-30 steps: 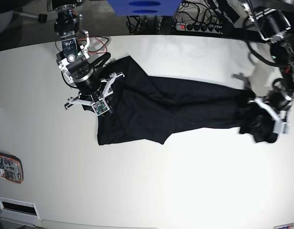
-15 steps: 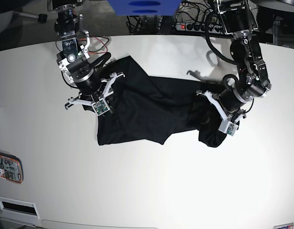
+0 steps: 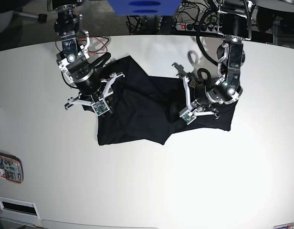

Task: Fold the T-shirt properly
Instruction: 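Fold the lifted strip end over toward the right gripper and release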

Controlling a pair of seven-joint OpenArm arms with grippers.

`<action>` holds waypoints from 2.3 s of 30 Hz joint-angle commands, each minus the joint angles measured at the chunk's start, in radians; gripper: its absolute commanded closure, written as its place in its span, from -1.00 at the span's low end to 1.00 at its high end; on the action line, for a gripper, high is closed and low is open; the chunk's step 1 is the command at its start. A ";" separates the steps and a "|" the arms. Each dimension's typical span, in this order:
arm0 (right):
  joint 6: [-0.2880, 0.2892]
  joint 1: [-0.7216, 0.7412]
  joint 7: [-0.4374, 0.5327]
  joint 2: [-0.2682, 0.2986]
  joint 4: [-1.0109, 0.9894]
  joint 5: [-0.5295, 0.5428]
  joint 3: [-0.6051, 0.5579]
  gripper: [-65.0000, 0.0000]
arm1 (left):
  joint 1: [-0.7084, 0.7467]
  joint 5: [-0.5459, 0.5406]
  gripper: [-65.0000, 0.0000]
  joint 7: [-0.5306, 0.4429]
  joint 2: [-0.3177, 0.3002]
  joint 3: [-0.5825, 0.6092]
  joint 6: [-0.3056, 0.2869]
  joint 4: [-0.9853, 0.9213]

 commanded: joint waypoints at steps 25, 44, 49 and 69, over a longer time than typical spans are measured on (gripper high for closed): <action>-0.003 0.013 0.024 0.005 0.013 0.009 0.064 0.57 | -0.015 -0.528 -0.71 0.004 -0.026 0.053 0.007 0.006; 0.268 0.198 -0.225 -0.047 -0.008 0.015 0.339 -0.47 | 0.094 -0.787 -0.71 0.011 -0.055 -0.397 0.007 0.288; 0.268 0.199 -0.300 -0.052 -0.013 0.188 0.397 -0.47 | 0.135 -0.789 -0.71 0.011 -0.057 -0.483 0.007 0.293; 0.268 0.199 -0.423 -0.084 -0.459 0.523 0.491 -0.47 | 0.172 -0.620 -0.71 0.123 -0.146 -0.704 0.007 0.288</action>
